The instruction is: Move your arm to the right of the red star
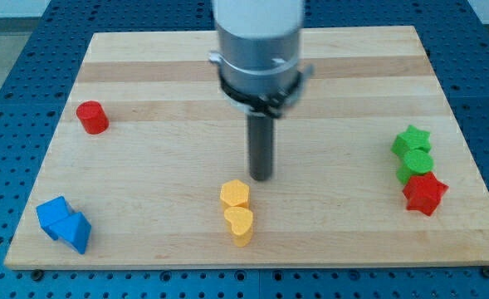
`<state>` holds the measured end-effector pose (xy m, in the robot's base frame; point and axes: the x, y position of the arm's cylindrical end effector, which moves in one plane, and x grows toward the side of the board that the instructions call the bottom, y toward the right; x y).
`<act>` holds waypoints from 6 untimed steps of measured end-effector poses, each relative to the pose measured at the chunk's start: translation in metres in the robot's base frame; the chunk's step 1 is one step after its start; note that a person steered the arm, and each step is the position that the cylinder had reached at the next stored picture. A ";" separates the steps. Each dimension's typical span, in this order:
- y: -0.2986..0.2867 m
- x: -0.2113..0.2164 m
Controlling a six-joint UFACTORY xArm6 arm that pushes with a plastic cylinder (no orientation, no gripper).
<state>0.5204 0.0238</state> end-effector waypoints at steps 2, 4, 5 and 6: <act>0.055 0.052; 0.149 0.098; 0.231 0.094; 0.282 0.061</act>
